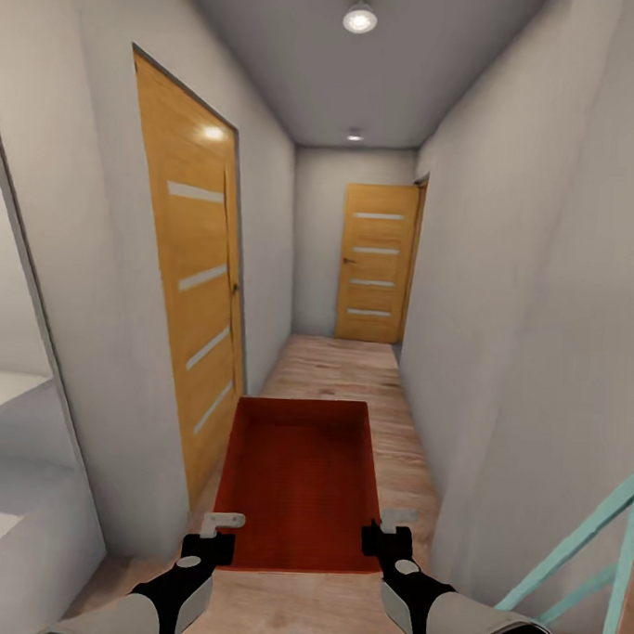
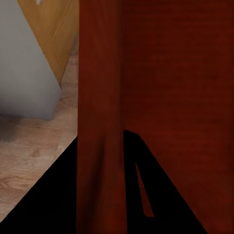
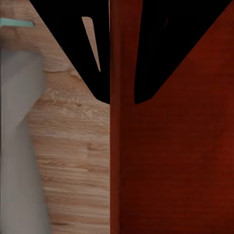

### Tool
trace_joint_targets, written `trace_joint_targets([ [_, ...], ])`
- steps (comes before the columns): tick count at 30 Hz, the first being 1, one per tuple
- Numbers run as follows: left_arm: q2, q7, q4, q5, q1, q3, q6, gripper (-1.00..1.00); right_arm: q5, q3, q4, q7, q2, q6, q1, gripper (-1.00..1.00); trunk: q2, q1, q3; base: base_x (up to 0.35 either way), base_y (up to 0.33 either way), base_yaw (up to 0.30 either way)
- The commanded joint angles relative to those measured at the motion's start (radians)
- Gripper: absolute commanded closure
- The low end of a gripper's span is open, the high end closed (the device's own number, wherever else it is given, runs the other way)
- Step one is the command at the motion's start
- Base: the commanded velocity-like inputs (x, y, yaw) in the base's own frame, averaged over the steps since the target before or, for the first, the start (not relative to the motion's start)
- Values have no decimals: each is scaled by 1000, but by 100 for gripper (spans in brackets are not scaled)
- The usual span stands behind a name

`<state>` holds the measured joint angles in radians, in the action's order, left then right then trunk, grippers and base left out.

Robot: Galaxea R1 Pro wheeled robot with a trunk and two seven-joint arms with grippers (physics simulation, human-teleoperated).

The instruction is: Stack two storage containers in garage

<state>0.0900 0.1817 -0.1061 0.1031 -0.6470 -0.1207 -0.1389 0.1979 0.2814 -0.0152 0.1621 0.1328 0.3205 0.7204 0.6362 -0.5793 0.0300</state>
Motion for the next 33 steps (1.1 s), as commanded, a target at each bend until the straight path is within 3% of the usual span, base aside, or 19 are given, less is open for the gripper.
trace_joint_targets([
  [1, 0, 5, 0, 8, 0, -1, -1, 100, -11, -56, 1, 1, 8, 0, 2, 100, 2, -1, 2, 312, 189, -218],
  [18, 1, 5, 0, 9, 0, -1, -1, 100, -11, -56, 1, 1, 8, 0, 2, 100, 2, -1, 2, 312, 185, -21],
  [33, 1, 5, 0, 7, 0, -2, -2, 100, -10, -56, 1, 1, 8, 0, 2, 100, 2, -1, 2, 319, 92, 0],
])
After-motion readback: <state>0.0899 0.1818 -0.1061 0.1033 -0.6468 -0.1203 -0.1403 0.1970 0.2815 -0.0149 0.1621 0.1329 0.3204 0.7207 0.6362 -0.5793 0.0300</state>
